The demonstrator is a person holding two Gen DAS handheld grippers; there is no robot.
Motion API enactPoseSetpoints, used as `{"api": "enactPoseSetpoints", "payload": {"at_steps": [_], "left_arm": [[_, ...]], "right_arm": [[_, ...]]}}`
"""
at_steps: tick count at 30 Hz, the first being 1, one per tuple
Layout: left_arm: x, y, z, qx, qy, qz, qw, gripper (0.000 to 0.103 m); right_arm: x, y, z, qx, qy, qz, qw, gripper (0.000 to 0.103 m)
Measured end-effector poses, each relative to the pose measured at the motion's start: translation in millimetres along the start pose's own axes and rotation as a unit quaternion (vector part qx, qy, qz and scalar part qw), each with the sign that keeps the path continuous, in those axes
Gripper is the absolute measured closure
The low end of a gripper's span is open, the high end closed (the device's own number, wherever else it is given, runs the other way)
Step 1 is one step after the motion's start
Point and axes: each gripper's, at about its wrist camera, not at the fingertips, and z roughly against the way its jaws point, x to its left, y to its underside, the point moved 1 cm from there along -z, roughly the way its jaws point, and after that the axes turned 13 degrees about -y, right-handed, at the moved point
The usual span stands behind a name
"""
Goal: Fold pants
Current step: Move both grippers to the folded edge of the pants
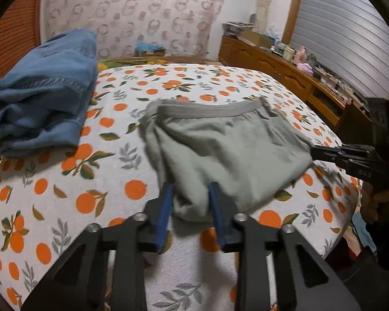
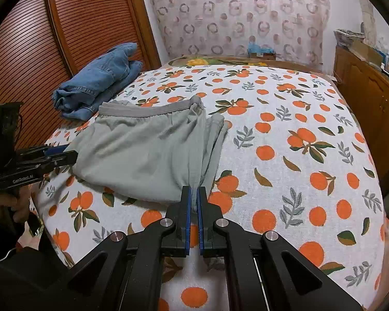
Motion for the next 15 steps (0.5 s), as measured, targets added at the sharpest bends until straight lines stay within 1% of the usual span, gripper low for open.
{"api": "enactPoseSetpoints", "payload": {"at_steps": [2,4,7,9,12,15], "left_arm": [[-2.6,-2.6,-0.4,-0.005,0.002,-0.006,1.0000,0.088],[0.3,-6.5,-0.2,-0.010,0.002,0.003,0.9999,0.093],[7.1,-10.6,10.5,-0.028,0.003,0.022,0.9994,0.094],[9.4,-12.0,18.5,-0.034,-0.006,0.023,0.9991,0.095],[13.2,-9.3,20.0,-0.023,-0.012,0.025,0.9993,0.095],[11.3,-0.9,26.6,-0.018,-0.006,0.023,0.9996,0.095]], "right_arm": [[1.2,-1.4,-1.2,0.000,0.002,0.000,1.000,0.099],[1.7,-1.6,-1.3,-0.001,0.002,0.001,1.000,0.099],[2.4,-0.9,1.3,-0.002,0.000,0.003,1.000,0.099],[4.8,-0.4,7.1,-0.005,-0.008,0.006,1.000,0.099],[11.2,1.9,15.2,-0.004,-0.015,0.019,1.000,0.099],[19.6,7.2,21.2,0.003,-0.014,0.033,0.999,0.099]]}}
